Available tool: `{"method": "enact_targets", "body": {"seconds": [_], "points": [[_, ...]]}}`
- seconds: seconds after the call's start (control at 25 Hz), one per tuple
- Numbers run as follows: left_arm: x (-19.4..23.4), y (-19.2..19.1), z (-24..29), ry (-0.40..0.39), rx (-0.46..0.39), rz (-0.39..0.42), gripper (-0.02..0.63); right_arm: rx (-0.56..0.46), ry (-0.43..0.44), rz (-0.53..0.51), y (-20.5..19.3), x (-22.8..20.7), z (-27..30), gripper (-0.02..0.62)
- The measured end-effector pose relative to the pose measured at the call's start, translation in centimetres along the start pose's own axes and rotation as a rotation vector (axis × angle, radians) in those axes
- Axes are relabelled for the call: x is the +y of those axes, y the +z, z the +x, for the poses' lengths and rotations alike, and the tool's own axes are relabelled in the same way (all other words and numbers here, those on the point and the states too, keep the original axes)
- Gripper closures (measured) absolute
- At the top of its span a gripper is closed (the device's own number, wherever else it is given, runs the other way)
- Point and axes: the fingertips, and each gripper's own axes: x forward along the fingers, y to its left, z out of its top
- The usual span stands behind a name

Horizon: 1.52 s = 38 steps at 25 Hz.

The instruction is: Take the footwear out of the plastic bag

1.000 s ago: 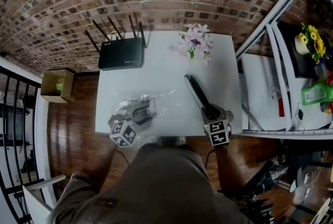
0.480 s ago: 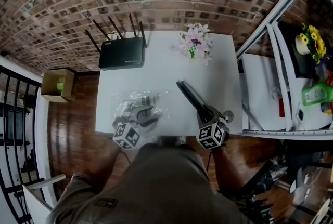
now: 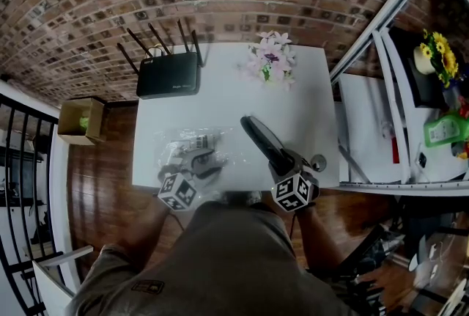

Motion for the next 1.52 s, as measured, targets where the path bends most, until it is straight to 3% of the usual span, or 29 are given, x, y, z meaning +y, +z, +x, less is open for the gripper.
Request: {"method": "enact_targets", "body": {"seconds": [0.6, 0.92, 1.16, 1.52], "points": [[-1.2, -0.2, -0.1, 0.004, 0.024, -0.024, 0.382, -0.006, 0.125, -0.051, -0.2, 4.3, 0.2, 0.257], [-1.7, -0.1, -0.1, 0.002, 0.025, -0.030, 0.382, -0.001, 0.166, -0.044, -0.8, 5.7, 0.3, 0.236], [-2.0, 0.0, -0.1, 0.003, 0.023, -0.034, 0.382, 0.003, 0.220, -0.054, -1.1, 6.8, 0.3, 0.172], [-2.3, 0.0, -0.3, 0.009, 0.027, -0.044, 0.382, 0.026, 0.270, -0.051, -1.9, 7.2, 0.4, 0.175]]}}
